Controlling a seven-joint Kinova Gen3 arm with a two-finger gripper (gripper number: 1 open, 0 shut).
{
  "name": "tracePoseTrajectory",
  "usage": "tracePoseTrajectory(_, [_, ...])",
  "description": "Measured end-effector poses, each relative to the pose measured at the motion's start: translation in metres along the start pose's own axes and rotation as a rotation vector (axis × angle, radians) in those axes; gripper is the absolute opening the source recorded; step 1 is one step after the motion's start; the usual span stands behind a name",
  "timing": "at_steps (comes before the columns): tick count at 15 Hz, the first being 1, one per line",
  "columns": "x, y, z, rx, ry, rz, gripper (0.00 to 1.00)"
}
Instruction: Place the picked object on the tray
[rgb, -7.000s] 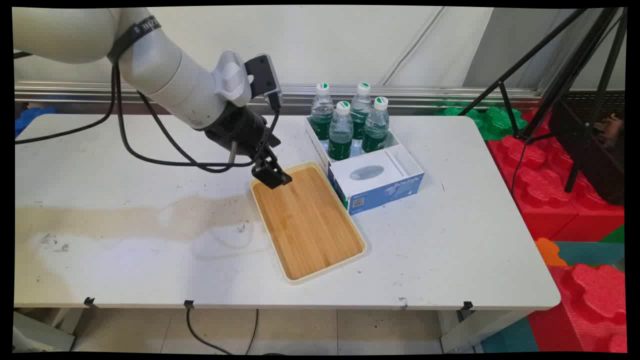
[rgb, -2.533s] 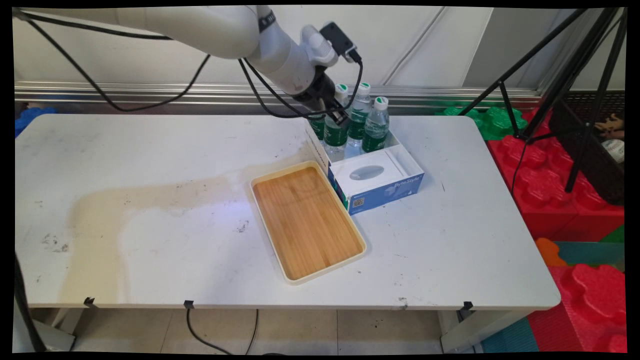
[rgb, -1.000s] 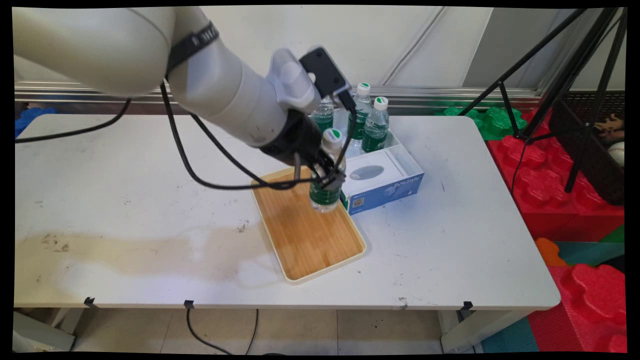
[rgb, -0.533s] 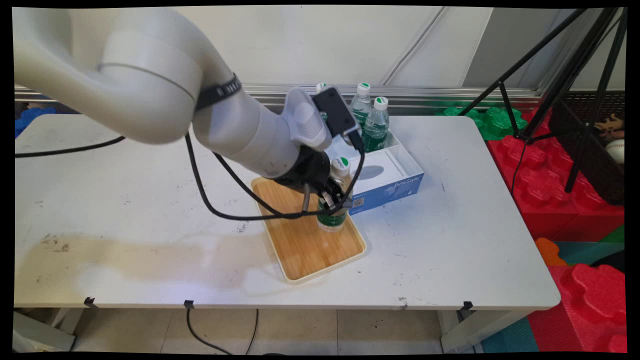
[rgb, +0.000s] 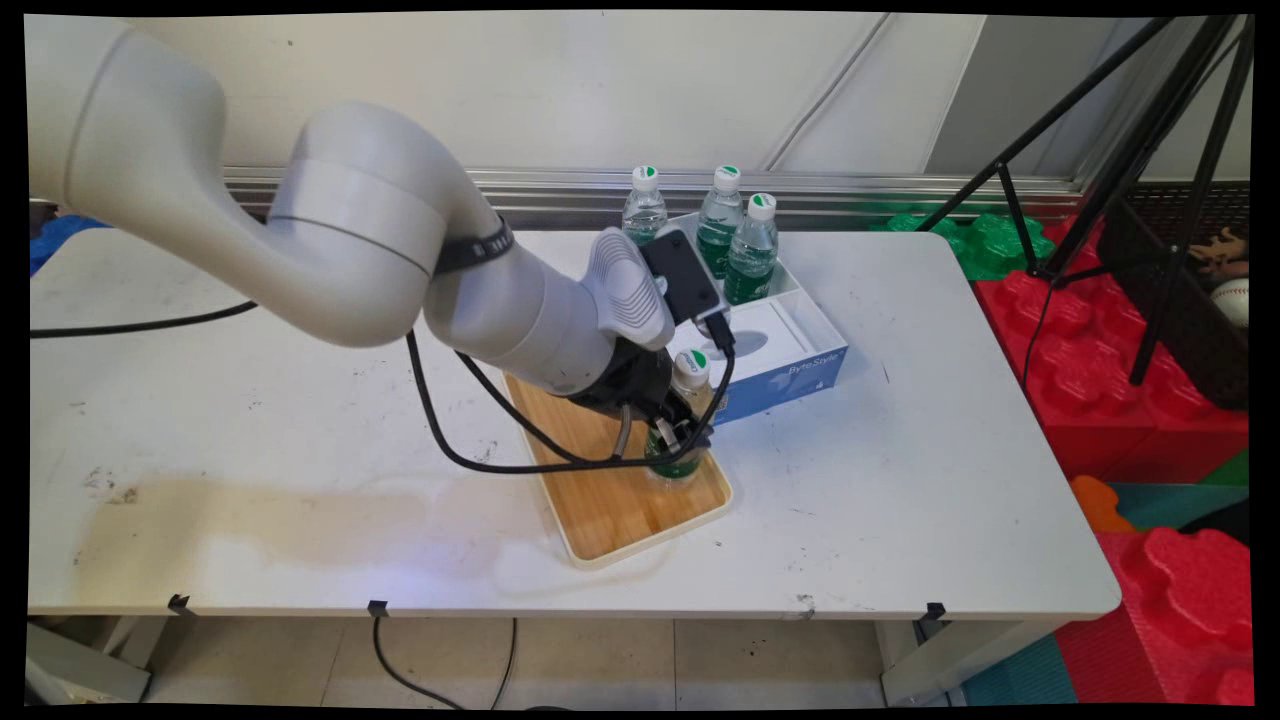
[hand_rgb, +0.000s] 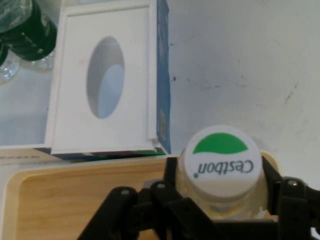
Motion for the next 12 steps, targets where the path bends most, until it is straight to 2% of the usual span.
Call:
tracePoseTrajectory(8, [-0.011, 0.002, 0.013, -0.019, 0.006, 0.011, 0.0])
tracePoseTrajectory(9, [-0.012, 0.002, 0.013, -0.021, 0.005, 0.012, 1.0])
tracePoseTrajectory(12, [-0.017, 0.002, 0.01, -0.025, 0.003, 0.017, 1.0])
